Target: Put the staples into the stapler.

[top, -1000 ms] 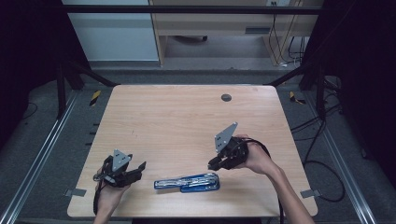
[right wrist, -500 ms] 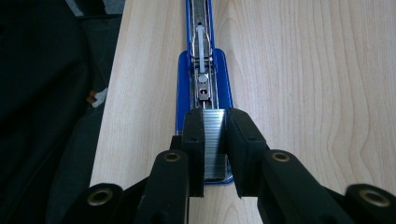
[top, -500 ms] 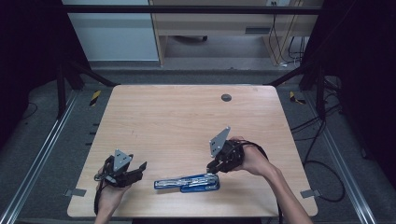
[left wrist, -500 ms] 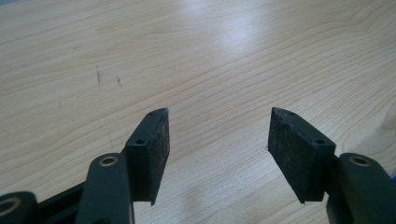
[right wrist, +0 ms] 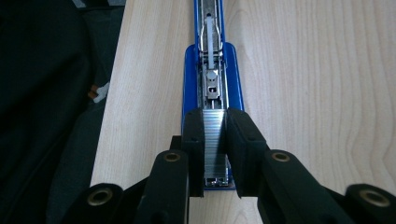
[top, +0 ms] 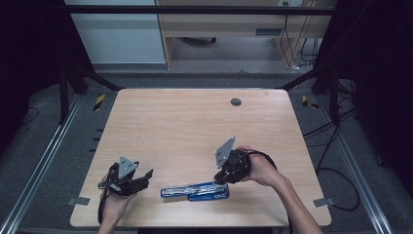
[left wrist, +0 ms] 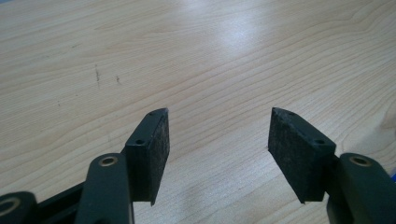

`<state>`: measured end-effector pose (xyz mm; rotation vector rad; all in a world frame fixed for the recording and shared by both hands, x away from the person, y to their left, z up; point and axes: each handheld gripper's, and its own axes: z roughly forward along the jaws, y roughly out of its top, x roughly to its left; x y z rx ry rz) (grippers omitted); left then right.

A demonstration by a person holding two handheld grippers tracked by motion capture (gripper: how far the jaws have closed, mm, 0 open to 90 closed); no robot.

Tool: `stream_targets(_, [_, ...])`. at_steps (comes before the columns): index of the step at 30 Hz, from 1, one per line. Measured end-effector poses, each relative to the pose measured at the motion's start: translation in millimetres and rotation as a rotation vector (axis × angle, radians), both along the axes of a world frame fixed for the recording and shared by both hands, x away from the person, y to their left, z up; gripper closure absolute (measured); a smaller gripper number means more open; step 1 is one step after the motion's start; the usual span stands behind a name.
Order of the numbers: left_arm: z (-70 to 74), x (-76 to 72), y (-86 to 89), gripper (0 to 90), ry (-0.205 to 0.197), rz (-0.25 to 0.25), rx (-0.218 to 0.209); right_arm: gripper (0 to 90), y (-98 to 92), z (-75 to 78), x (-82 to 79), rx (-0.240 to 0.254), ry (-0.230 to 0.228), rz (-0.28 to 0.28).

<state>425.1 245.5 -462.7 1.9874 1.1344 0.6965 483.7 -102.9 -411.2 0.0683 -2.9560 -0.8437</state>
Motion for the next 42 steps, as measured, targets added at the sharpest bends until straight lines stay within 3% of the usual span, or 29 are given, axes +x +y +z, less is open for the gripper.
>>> stream_targets(20, [-0.6, 0.2, -0.6, 38.3, 0.003, -0.002, 0.005, 77.7, 2.7, -21.1, 4.1, -0.034, 0.010, 0.016])
stream_targets(42, [-0.8, 0.2, -0.5, 38.3, 0.002, 0.001, 0.002, 77.7, 4.7, -26.6, 4.3, -0.045, 0.004, 0.027])
